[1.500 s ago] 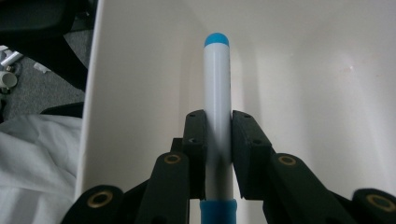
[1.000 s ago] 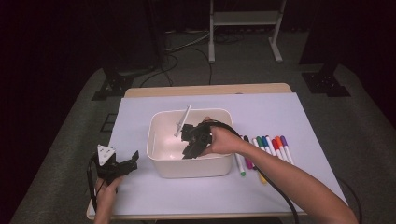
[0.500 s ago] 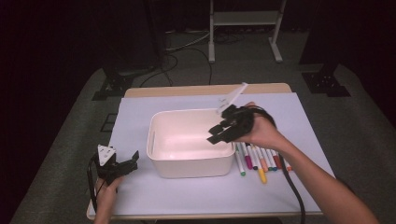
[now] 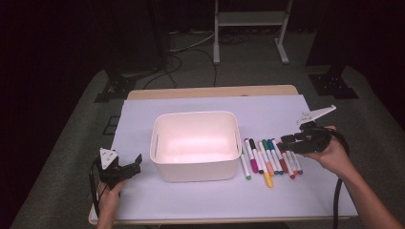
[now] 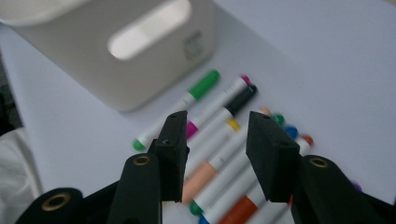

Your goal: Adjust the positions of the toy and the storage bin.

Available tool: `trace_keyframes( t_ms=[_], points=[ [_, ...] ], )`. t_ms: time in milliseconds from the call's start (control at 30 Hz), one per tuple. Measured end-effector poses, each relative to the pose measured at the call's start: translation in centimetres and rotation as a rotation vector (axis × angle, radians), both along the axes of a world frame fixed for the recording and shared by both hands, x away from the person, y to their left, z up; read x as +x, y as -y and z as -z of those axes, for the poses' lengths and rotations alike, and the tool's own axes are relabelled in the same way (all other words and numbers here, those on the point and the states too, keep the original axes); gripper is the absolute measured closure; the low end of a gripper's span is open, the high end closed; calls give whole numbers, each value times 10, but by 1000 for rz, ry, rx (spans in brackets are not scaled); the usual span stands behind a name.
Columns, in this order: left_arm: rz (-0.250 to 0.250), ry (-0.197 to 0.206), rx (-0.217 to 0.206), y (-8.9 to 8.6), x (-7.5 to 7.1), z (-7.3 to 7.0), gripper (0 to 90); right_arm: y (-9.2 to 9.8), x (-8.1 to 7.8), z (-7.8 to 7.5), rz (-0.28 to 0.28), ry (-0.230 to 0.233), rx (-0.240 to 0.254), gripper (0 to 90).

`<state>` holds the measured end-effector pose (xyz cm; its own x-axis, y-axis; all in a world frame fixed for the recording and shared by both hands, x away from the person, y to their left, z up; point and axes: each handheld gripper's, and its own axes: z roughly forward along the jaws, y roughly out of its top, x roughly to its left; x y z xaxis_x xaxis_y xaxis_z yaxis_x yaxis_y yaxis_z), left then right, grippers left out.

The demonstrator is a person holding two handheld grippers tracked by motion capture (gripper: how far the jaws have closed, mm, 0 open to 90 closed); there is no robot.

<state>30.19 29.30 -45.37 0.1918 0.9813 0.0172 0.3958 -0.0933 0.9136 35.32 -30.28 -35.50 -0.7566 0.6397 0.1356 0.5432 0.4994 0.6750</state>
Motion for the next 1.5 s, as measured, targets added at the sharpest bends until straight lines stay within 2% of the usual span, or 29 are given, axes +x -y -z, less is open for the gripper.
trace_keyframes(
  t_ms=[33, 67, 100, 167, 200, 233, 300, 333, 367, 467, 567, 633, 700, 733, 767, 800, 867, 967, 1000, 1033, 1067, 1100, 1133, 1167, 1267, 1333, 1367, 1467, 1500],
  points=[
    [-1, -1, 0, 0, 0, 0, 0, 0, 0, 0, 0, 0, 0, 574],
    [-2, 0, -1, 0, 0, 0, 0, 10, 1, 13, 43, -16, -10, 574],
    [-3, -1, -2, 0, 0, 0, 0, 10, 1, 13, 43, -16, -10, 574],
    [-3, -2, -1, 0, 0, 0, 0, 21, 3, 27, 99, -37, -25, 583],
    [-1, -2, 1, 0, 0, 0, 0, 29, 4, 39, 151, -59, -37, 589],
    [-1, -2, 1, 0, 0, 0, 0, 29, 4, 39, 151, -59, -37, 589],
    [-1, -2, 1, 0, 0, 0, 0, 36, 5, 51, 202, -76, -53, 601],
    [-1, -2, 2, 0, 0, 0, 0, 40, 6, 58, 240, -77, -77, 610],
    [-1, -2, 2, 0, 0, 0, 0, 40, 6, 58, 240, -77, -77, 610],
    [2, 0, 4, 0, 0, 0, 0, 46, 10, 70, 303, -90, -98, 616],
    [2, 0, 3, 0, 0, 0, 0, 46, 12, 75, 320, -97, -107, 612],
    [1, 0, 3, 0, 0, 0, 0, 46, 11, 78, 333, -93, -140, 615],
    [0, 1, 1, 0, 0, 0, 0, 49, 9, 80, 356, -104, -159, 639],
    [2, 0, 2, 0, 0, 0, 0, 54, 6, 81, 380, -94, -175, 701],
    [2, 0, 2, 0, 0, 0, 0, 54, 6, 81, 380, -94, -175, 701],
    [2, 0, 3, 0, 0, 0, 0, 59, 2, 81, 402, -86, -185, 751],
    [2, 0, 3, 0, 0, 0, 0, 61, 0, 82, 406, -87, -178, 754],
    [0, 4, 0, 1, 0, 0, 0, 66, -4, 80, 416, -95, -166, 759],
    [0, 3, -1, 1, 0, 0, 0, 69, -8, 76, 398, -108, -132, 759],
    [0, 3, -1, 1, 0, 0, 0, 69, -8, 76, 398, -108, -132, 759],
    [-1, 2, -1, 0, 0, 0, 0, 67, -14, 68, 371, -101, -99, 759],
    [-3, 1, -2, 0, 0, 0, 0, 67, -14, 68, 371, -101, -99, 759],
    [-3, -1, 0, 0, 0, 0, 0, 63, -20, 56, 346, -89, -67, 759],
    [-3, -1, 0, 0, 0, 0, 0, 63, -20, 56, 346, -89, -67, 759],
    [1, 1, 3, 0, 0, 0, 0, 55, -27, 39, 307, -67, -36, 759],
    [1, 0, 2, 0, 0, 0, 0, 45, -33, 22, 269, -31, -20, 759],
    [-1, -1, 0, 0, 0, 0, 0, 45, -33, 22, 269, -31, -20, 759],
    [-4, -2, -4, 0, 0, 0, 0, 34, -37, 2, 221, -6, 40, 759],
    [-4, -2, -4, 0, 0, 0, 0, 34, -37, 2, 221, -6, 40, 759]
  ],
)
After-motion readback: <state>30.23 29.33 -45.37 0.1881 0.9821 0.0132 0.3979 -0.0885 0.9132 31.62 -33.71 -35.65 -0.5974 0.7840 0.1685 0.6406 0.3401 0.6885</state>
